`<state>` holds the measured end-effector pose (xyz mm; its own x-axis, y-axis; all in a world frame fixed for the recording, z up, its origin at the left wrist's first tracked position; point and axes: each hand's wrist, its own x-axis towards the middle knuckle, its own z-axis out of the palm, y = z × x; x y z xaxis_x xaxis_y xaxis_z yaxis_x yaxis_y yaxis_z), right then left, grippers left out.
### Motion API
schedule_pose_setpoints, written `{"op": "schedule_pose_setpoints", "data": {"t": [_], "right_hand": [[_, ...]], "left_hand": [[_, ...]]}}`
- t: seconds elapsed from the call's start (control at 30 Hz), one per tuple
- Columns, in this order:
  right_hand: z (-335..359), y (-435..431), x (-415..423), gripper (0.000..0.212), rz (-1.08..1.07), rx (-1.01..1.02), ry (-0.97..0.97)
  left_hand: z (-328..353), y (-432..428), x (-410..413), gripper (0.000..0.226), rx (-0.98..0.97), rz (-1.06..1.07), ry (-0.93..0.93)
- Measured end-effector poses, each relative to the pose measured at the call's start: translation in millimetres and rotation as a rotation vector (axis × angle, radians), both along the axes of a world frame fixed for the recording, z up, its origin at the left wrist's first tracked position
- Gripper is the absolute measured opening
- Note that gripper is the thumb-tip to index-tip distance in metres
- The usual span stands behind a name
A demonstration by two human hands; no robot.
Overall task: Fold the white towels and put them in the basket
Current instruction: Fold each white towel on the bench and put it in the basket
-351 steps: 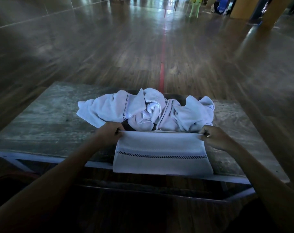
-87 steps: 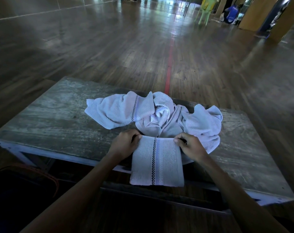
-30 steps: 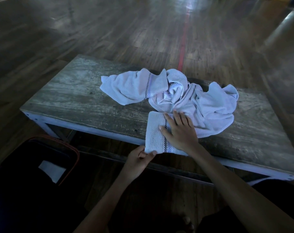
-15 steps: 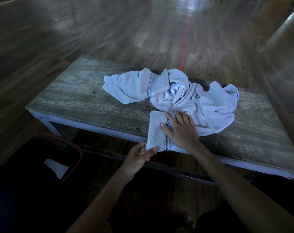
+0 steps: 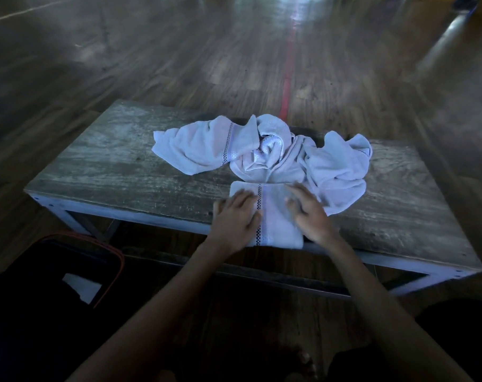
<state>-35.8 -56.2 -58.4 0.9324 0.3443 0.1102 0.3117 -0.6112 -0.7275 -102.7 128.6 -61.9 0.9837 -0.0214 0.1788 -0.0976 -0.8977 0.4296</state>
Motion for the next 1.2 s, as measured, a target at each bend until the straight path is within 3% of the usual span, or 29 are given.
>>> {"op": "schedule_pose_setpoints", "data": {"t": [0.1, 0.2, 0.33, 0.5, 0.77, 0.97, 1.2], "right_hand": [[-5.8, -28.5, -33.7, 0.028, -0.289, 0.171, -0.14], [-19.0, -34.0, -70.1, 0.031, -0.429, 0.3, -0.108], [-26.4, -19.9, -96.0, 0.019, -0.346, 0.382, 0.166], [-28.8, -17.7, -91.9, 0.022, -0.416, 0.496, 0.313], [-28.8, -8.6, -94.3, 0.019, -0.406, 0.582, 0.324], [-31.4, -19.6, -95.8, 0.013, -0.315, 0.498, 0.319], [-28.7, -21.0, -98.9, 0.015, -0.267, 0.533, 0.32]], "left_hand": [[-6.8, -16.0, 23.1, 0.074, 0.215, -0.073, 0.056], [-12.9, -27.2, 37.7, 0.075, 0.289, -0.084, 0.056], [-20.4, -31.9, 43.2, 0.075, 0.279, -0.059, 0.064], [-22.8, -33.0, 41.7, 0.082, 0.283, -0.032, 0.024], [-26.1, -32.2, 44.2, 0.078, 0.265, -0.02, -0.011], [-25.6, -31.9, 46.2, 0.078, 0.285, -0.013, 0.008], [-26.3, -31.7, 46.5, 0.076, 0.31, -0.016, -0.02]]}}
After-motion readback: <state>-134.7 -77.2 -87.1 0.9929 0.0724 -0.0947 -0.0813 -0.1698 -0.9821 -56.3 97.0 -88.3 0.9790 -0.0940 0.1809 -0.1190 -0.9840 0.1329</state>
